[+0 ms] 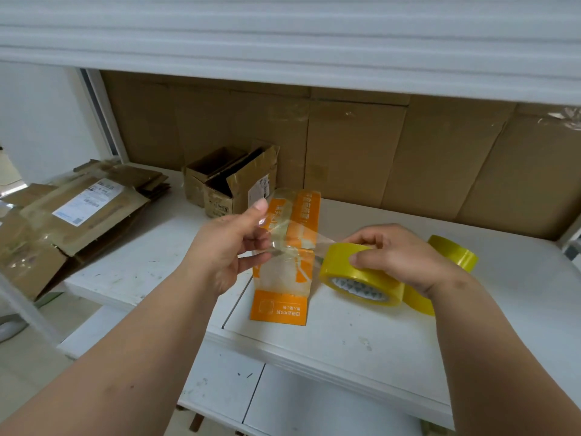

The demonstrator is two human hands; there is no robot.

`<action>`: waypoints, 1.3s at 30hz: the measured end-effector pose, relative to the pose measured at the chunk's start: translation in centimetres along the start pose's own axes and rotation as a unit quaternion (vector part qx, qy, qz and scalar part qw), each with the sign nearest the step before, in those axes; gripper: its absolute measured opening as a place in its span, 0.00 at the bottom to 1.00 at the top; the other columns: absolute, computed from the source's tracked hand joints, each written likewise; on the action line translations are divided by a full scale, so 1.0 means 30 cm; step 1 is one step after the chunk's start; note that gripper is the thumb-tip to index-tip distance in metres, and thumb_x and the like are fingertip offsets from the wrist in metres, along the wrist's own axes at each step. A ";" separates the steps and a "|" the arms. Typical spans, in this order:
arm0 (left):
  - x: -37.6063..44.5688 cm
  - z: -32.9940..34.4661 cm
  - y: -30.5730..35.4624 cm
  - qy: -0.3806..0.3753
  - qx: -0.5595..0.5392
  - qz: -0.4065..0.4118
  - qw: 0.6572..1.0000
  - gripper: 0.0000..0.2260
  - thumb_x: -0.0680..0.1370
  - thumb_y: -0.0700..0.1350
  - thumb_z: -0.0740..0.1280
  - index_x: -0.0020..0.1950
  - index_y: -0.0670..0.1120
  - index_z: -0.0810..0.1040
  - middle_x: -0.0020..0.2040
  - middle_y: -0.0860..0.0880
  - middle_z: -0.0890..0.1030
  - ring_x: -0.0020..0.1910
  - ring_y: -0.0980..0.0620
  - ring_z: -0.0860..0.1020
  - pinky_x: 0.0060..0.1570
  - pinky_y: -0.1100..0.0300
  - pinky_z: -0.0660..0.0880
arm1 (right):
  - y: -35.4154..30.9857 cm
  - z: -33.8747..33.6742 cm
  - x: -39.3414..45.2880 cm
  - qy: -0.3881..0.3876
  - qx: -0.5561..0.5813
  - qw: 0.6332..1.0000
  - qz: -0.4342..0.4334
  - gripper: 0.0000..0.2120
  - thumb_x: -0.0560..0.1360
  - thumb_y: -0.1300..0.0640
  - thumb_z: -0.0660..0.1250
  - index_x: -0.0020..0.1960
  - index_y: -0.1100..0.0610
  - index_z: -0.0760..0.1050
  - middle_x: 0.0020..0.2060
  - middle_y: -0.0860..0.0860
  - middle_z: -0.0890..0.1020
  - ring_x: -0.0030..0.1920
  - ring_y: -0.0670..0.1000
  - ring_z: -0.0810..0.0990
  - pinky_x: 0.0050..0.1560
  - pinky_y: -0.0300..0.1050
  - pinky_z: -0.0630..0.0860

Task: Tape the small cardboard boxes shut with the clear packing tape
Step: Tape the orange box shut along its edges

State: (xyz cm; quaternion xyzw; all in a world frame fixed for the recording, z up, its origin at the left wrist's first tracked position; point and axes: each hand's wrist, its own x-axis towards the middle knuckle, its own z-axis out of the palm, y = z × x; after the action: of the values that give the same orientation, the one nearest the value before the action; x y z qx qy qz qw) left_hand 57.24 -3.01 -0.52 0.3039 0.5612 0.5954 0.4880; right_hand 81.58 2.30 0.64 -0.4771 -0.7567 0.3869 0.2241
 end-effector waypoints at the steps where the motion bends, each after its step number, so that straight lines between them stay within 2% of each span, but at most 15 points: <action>1: 0.004 -0.001 0.002 -0.011 0.019 0.002 1.000 0.14 0.73 0.50 0.74 0.50 0.41 0.79 0.39 0.44 0.81 0.38 0.49 0.80 0.42 0.52 0.83 | 0.005 -0.005 0.004 0.000 0.003 1.000 0.001 0.08 0.72 0.59 0.73 0.51 0.51 0.83 0.45 0.48 0.86 0.48 0.49 0.84 0.52 0.47 0.78; 4: 0.024 0.000 -0.003 0.007 0.036 0.028 0.999 0.05 0.75 0.41 0.72 0.46 0.41 0.79 0.37 0.44 0.82 0.35 0.49 0.79 0.38 0.54 0.82 | 0.023 -0.013 0.015 -0.004 0.018 1.000 -0.002 0.09 0.71 0.57 0.75 0.51 0.50 0.83 0.45 0.47 0.86 0.47 0.48 0.84 0.49 0.41 0.77; 6: 0.039 0.001 -0.013 0.039 0.027 0.041 0.998 0.04 0.77 0.39 0.70 0.44 0.41 0.79 0.34 0.45 0.81 0.32 0.50 0.78 0.38 0.55 0.82 | 0.036 -0.018 0.020 -0.008 0.045 0.999 -0.007 0.11 0.68 0.55 0.78 0.50 0.50 0.83 0.44 0.48 0.86 0.47 0.49 0.84 0.49 0.41 0.78; 10: 0.064 -0.013 -0.031 0.081 0.010 0.044 0.996 0.05 0.78 0.37 0.68 0.43 0.42 0.78 0.33 0.45 0.80 0.30 0.51 0.76 0.39 0.54 0.82 | 0.082 -0.036 0.039 -0.020 0.165 0.986 -0.002 0.21 0.57 0.48 0.76 0.49 0.54 0.85 0.46 0.58 0.86 0.48 0.59 0.85 0.53 0.54 0.79; 13: 0.074 -0.037 -0.041 0.099 0.000 0.037 0.994 0.04 0.78 0.36 0.68 0.44 0.40 0.78 0.33 0.44 0.80 0.30 0.51 0.76 0.36 0.57 0.80 | 0.111 -0.049 0.056 -0.020 0.214 0.977 -0.003 0.24 0.56 0.47 0.75 0.49 0.57 0.85 0.47 0.63 0.85 0.51 0.66 0.83 0.57 0.61 0.77; 15: 0.077 -0.050 -0.050 0.115 -0.009 0.038 0.993 0.04 0.78 0.35 0.68 0.43 0.40 0.78 0.33 0.44 0.80 0.30 0.51 0.76 0.35 0.58 0.81 | 0.114 -0.048 0.062 -0.017 0.192 0.981 -0.001 0.23 0.57 0.46 0.76 0.48 0.58 0.85 0.46 0.63 0.85 0.50 0.66 0.84 0.57 0.63 0.77; 19: 0.079 -0.047 -0.068 0.148 -0.005 0.057 0.987 0.05 0.78 0.36 0.68 0.43 0.39 0.79 0.34 0.43 0.80 0.30 0.51 0.77 0.36 0.59 0.81 | 0.104 -0.041 0.077 0.005 0.126 0.992 0.019 0.16 0.63 0.47 0.74 0.46 0.55 0.85 0.42 0.57 0.87 0.46 0.59 0.86 0.56 0.62 0.80; 22: 0.084 -0.051 -0.071 0.183 -0.013 0.072 0.980 0.04 0.78 0.36 0.69 0.43 0.39 0.79 0.35 0.43 0.80 0.31 0.51 0.77 0.39 0.58 0.81 | 0.083 -0.027 0.103 0.010 0.031 0.999 0.033 0.12 0.70 0.47 0.76 0.46 0.55 0.85 0.41 0.53 0.86 0.45 0.55 0.85 0.54 0.55 0.81; 25: 0.095 -0.061 -0.062 0.198 0.012 0.088 0.976 0.03 0.78 0.37 0.69 0.44 0.40 0.80 0.36 0.43 0.81 0.33 0.50 0.77 0.39 0.58 0.81 | 0.066 -0.018 0.121 0.021 -0.093 0.994 0.056 0.11 0.74 0.46 0.72 0.44 0.55 0.83 0.40 0.52 0.85 0.44 0.52 0.83 0.50 0.50 0.79; 30: 0.110 -0.082 -0.069 0.196 0.004 0.052 0.979 0.02 0.78 0.38 0.70 0.46 0.39 0.80 0.36 0.42 0.81 0.35 0.49 0.78 0.38 0.58 0.82 | 0.048 -0.012 0.131 0.017 -0.074 0.994 0.084 0.10 0.73 0.48 0.73 0.42 0.55 0.83 0.40 0.53 0.85 0.43 0.53 0.83 0.47 0.48 0.78; 32: 0.114 -0.094 -0.084 0.194 -0.004 0.032 0.980 0.02 0.77 0.38 0.70 0.45 0.39 0.80 0.37 0.42 0.82 0.35 0.48 0.78 0.39 0.57 0.81 | 0.042 -0.005 0.140 0.018 -0.082 0.993 0.082 0.12 0.73 0.48 0.72 0.42 0.57 0.84 0.40 0.56 0.85 0.44 0.55 0.83 0.50 0.51 0.79; 35: 0.121 -0.100 -0.096 0.189 -0.017 0.015 0.982 0.03 0.77 0.38 0.71 0.44 0.39 0.80 0.35 0.42 0.81 0.34 0.48 0.78 0.40 0.56 0.81 | 0.043 0.004 0.153 0.033 -0.100 0.990 0.095 0.20 0.76 0.45 0.69 0.47 0.63 0.83 0.43 0.61 0.84 0.46 0.58 0.83 0.51 0.53 0.78; 39: 0.135 -0.105 -0.105 0.186 -0.025 -0.003 0.982 0.03 0.76 0.37 0.71 0.46 0.37 0.79 0.34 0.42 0.81 0.33 0.47 0.77 0.40 0.56 0.81 | 0.056 0.022 0.169 0.029 -0.144 0.982 0.116 0.28 0.75 0.35 0.65 0.39 0.62 0.81 0.36 0.57 0.84 0.41 0.56 0.83 0.49 0.52 0.79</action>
State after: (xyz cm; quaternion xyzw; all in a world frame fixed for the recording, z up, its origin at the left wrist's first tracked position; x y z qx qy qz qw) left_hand 53.76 -0.79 -4.89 0.1739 0.6282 0.6538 0.3842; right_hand 79.80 7.00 -1.24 -0.5997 -0.7374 0.2830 0.1282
